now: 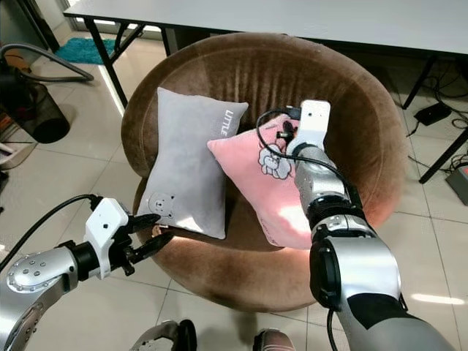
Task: Move the pillow to the sofa from floor
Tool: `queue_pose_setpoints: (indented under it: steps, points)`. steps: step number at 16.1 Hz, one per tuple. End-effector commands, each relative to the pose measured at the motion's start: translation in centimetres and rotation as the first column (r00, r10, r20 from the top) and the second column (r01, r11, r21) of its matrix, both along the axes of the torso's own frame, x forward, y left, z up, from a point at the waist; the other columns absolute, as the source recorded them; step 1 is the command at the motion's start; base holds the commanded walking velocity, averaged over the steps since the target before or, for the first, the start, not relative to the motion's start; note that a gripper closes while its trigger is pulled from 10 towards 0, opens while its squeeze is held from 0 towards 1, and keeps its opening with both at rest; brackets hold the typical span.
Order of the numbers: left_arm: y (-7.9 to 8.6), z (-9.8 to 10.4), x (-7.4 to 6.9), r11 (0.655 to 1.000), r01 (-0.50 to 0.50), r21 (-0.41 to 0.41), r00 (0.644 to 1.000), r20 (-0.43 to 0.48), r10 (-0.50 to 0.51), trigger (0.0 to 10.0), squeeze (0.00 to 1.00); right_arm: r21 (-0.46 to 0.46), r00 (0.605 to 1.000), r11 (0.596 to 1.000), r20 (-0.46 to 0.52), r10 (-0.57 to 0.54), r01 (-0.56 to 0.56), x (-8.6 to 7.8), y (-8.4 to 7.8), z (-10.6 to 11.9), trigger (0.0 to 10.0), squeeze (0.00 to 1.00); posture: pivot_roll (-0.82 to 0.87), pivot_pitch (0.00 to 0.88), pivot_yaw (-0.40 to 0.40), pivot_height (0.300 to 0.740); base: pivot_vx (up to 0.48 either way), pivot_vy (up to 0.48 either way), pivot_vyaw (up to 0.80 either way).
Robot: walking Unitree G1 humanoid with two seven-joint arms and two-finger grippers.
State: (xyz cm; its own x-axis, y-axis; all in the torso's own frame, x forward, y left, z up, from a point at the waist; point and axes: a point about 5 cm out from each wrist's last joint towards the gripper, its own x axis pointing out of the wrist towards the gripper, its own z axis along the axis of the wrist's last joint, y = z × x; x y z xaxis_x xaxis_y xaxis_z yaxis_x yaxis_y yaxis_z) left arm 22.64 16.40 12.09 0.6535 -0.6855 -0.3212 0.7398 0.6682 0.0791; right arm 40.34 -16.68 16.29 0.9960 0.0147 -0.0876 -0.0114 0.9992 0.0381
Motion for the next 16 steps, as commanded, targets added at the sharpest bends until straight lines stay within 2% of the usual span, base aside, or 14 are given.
queue_pose_setpoints:
  steps: [1, 3, 5, 6, 7, 8, 9, 10, 11, 12, 13, 14, 15, 16]
  points:
    - [0.0, 0.3, 0.0, 1.000, -0.003, 0.004, 1.000, 0.010, 0.002, 10.0, 0.00, -0.025, 0.997, 0.999, 0.072, 0.036, -0.034, 0.5, 0.6, 1.8, 10.0, 1.00, 0.04, 0.177, 0.051, 0.740, 0.000, 0.000, 0.00]
    - [-0.1, 0.3, 0.3, 1.000, -0.004, 0.005, 1.000, 0.020, 0.004, 10.0, 0.00, -0.021, 0.993, 0.999, 0.113, 0.036, -0.033, 0.8, 0.5, 2.8, 10.0, 1.00, 0.04, 0.170, 0.053, 0.740, 0.000, 0.000, 0.00]
    - [-0.1, 0.4, 0.6, 1.000, -0.012, 0.005, 0.999, 0.033, 0.012, 10.0, 0.00, 0.015, 0.984, 1.000, 0.177, -0.015, 0.013, 1.1, -0.1, 4.5, 10.0, 1.00, 0.04, 0.164, 0.053, 0.740, 0.000, 0.000, 0.00]
    - [-0.1, 0.4, 0.8, 1.000, -0.019, 0.005, 0.999, 0.039, 0.019, 10.0, 0.00, 0.058, 0.982, 0.998, 0.186, -0.038, 0.027, 1.3, -0.4, 5.3, 10.0, 1.00, 0.03, 0.156, 0.050, 0.740, 0.000, 0.000, 0.00]
    - [-0.1, 0.4, 0.9, 1.000, -0.023, 0.005, 0.999, 0.041, 0.023, 10.0, 0.00, 0.061, 0.982, 0.998, 0.182, -0.041, 0.030, 1.4, -0.5, 5.5, 10.0, 1.00, 0.03, 0.156, 0.050, 0.740, 0.000, 0.000, 0.00]
    - [-0.1, 0.3, 1.2, 0.998, -0.067, 0.015, 0.995, 0.069, 0.066, 10.0, 0.00, 0.016, 0.986, 1.000, 0.167, -0.015, 0.012, 1.3, -0.2, 5.2, 10.0, 0.00, 0.03, 0.142, 0.038, 0.740, 0.000, 0.000, 0.00]
    - [0.0, 0.0, 1.6, 0.992, -0.125, 0.022, 0.987, 0.104, 0.122, 10.0, 0.00, 0.005, 0.987, 1.000, 0.160, 0.018, -0.019, 1.2, 0.2, 4.6, 10.0, 0.00, 0.02, 0.131, 0.031, 0.740, 0.000, 0.000, 0.00]
    - [-0.1, -0.2, 2.1, 0.970, -0.241, -0.017, 0.963, 0.122, 0.241, 10.0, 0.00, 0.015, 0.983, 0.999, 0.178, 0.048, -0.051, 0.7, 0.7, 3.5, 10.0, 0.00, 0.01, 0.115, 0.029, 0.740, 0.000, 0.000, 0.00]
    - [-0.1, -0.4, 2.4, 0.949, -0.313, -0.024, 0.939, 0.141, 0.313, 10.0, 0.00, -0.003, 0.979, 0.998, 0.196, 0.064, -0.065, 0.1, 1.2, 2.3, 10.0, 0.00, 0.00, 0.106, 0.029, 0.740, 0.000, 0.000, 0.00]
    - [-0.4, -0.5, 2.6, 0.945, -0.327, -0.023, 0.931, 0.165, 0.326, 10.0, 0.00, -0.001, 0.975, 0.996, 0.205, 0.083, -0.084, -0.7, 1.6, 0.9, 10.0, 0.00, -0.01, 0.101, 0.032, 0.740, 0.000, 0.000, 0.00]
    - [-0.5, -0.5, 2.7, 0.944, -0.329, -0.024, 0.929, 0.170, 0.328, 10.0, 0.00, 0.007, 0.975, 0.996, 0.205, 0.087, -0.090, -1.0, 1.7, 0.5, 10.0, 0.00, -0.01, 0.099, 0.034, 0.740, 0.000, 0.000, 0.00]
    - [-0.6, -0.5, 2.7, 0.933, -0.356, -0.055, 0.921, 0.150, 0.360, 10.0, 0.00, 0.012, 0.982, 0.995, 0.164, 0.091, -0.094, -2.9, 1.9, -2.1, 10.0, 0.00, -0.03, 0.078, 0.035, 0.740, 0.000, 0.000, 0.00]
    - [-0.6, -0.1, 3.0, 0.923, -0.379, -0.071, 0.902, 0.196, 0.385, 10.0, 0.00, 0.033, 0.990, 0.995, 0.115, 0.086, -0.091, -5.6, 1.8, -4.7, 10.0, 0.00, -0.04, 0.070, 0.043, 0.740, 0.000, 0.000, 0.00]
    - [-0.4, -0.1, 3.2, 0.914, -0.401, -0.062, 0.890, 0.211, 0.404, 10.0, 0.00, 0.041, 0.993, 0.996, 0.098, 0.069, -0.073, -6.7, 1.6, -5.5, 10.0, 0.00, -0.04, 0.069, 0.049, 0.740, 0.000, 0.000, 0.00]
